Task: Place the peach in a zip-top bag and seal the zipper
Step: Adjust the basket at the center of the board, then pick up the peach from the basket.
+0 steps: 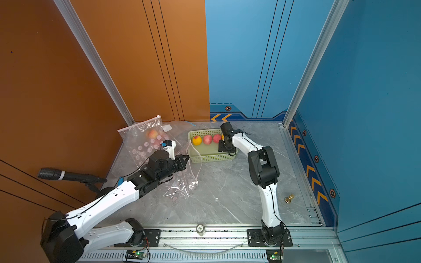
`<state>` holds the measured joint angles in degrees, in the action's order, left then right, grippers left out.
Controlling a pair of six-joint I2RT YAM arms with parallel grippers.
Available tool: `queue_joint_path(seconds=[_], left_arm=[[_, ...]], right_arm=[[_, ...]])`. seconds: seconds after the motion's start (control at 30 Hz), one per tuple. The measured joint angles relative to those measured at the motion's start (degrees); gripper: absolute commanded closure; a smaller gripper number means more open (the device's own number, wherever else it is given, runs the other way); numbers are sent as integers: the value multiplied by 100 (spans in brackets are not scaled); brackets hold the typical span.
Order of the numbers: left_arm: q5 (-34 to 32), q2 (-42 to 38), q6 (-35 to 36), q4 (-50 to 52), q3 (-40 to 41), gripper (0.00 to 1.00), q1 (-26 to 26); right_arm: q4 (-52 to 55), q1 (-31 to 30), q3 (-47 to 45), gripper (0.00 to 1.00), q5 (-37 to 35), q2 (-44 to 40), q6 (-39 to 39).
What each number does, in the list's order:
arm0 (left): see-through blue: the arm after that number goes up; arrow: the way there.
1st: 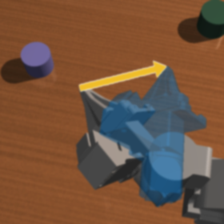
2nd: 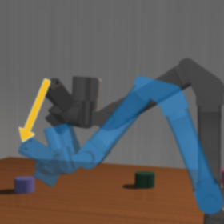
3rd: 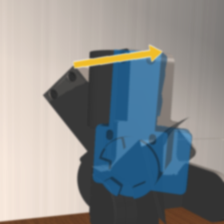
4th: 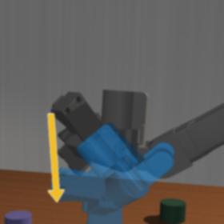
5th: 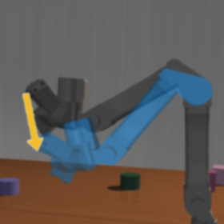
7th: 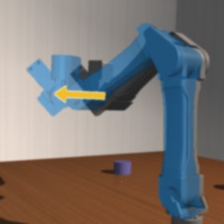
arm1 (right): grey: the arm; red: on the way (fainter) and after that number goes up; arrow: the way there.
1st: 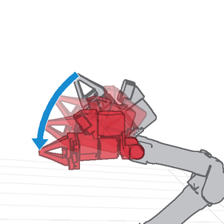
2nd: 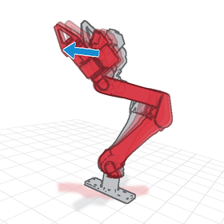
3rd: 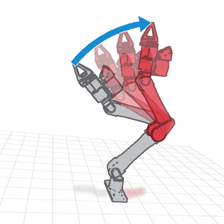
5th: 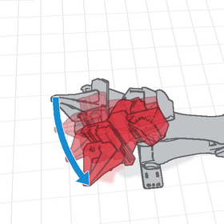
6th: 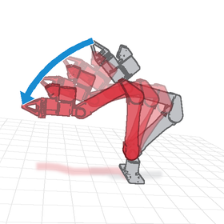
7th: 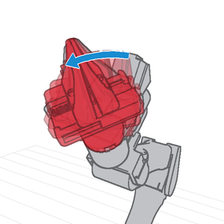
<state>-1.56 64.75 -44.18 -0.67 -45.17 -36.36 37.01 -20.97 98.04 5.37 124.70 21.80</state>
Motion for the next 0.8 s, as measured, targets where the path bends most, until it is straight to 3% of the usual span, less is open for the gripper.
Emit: queue_joint_path(seconds=[0.4, 0.63, 0.8], left_arm=[[264, -2, 243, 101, -28, 100, 20], [461, -2, 350, 190, -28, 100, 74], [487, -2, 409, 247, -35, 100, 79]], right_arm=[[28, 153, -1320, 44, -260, -1147, 4], [-308, -9, -1178, 41, -197, -1357, 4], [-584, -481, -387, 41, -249, -1023, 0]])
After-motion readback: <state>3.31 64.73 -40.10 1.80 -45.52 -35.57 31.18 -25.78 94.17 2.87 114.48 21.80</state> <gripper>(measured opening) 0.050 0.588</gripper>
